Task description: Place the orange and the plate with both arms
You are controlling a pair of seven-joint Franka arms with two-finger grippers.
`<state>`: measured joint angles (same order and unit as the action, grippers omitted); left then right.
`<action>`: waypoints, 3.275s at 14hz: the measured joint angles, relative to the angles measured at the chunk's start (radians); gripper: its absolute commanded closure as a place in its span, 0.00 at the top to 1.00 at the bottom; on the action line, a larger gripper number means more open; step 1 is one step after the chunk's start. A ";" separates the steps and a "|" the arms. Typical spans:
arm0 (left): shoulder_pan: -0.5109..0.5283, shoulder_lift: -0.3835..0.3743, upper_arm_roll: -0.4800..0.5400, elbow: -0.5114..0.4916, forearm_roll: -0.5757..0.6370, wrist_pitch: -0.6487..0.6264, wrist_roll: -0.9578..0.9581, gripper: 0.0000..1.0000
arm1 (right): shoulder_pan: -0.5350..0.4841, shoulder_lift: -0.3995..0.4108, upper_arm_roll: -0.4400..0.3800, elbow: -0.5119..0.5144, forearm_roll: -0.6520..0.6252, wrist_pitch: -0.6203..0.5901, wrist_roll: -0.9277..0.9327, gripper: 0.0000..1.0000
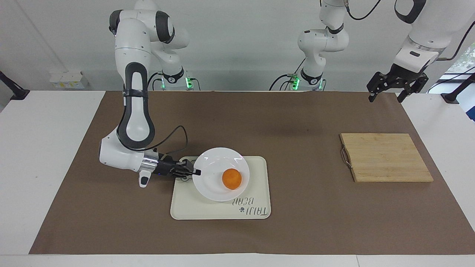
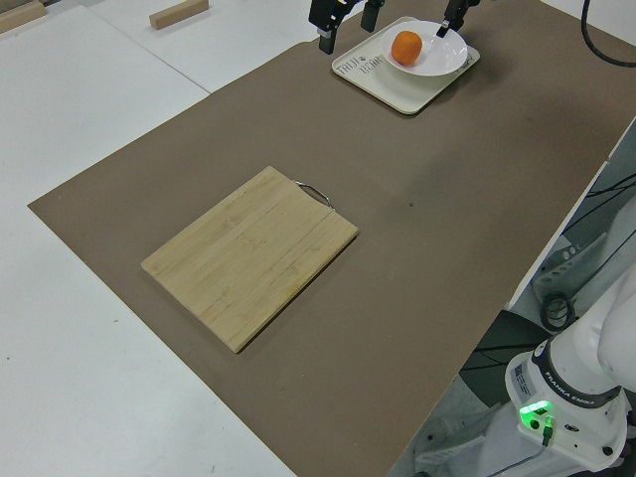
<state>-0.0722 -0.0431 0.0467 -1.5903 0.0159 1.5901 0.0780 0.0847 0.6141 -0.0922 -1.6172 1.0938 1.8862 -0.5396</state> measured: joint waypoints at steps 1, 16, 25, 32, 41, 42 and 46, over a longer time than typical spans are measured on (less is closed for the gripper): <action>0.000 0.000 0.000 0.000 0.000 0.000 0.000 1.00 | 0.001 0.000 0.001 0.000 0.000 0.001 -0.001 0.00; 0.000 0.000 0.000 0.000 0.000 0.000 0.000 1.00 | 0.008 0.011 -0.004 0.010 -0.138 0.047 -0.020 1.00; 0.000 0.000 0.000 0.000 0.000 0.000 0.000 1.00 | 0.050 -0.185 -0.007 0.096 -0.791 0.083 0.334 1.00; 0.000 0.000 0.000 0.000 0.000 0.000 0.000 1.00 | 0.013 -0.292 -0.030 0.067 -1.002 0.020 0.645 1.00; 0.000 0.000 0.000 0.000 0.000 0.000 0.000 1.00 | -0.048 -0.538 -0.030 0.023 -1.104 -0.131 0.650 1.00; 0.000 0.000 0.000 0.000 0.000 0.000 0.000 1.00 | -0.048 -0.562 -0.027 0.031 -1.104 -0.172 0.646 1.00; 0.000 0.000 0.000 0.000 0.000 0.000 0.000 1.00 | -0.048 -0.594 -0.022 0.095 -1.104 -0.348 0.617 1.00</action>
<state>-0.0722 -0.0431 0.0467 -1.5903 0.0159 1.5899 0.0780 0.0368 0.0198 -0.1140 -1.5220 -0.0100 1.5385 0.0773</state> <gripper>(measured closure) 0.000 0.000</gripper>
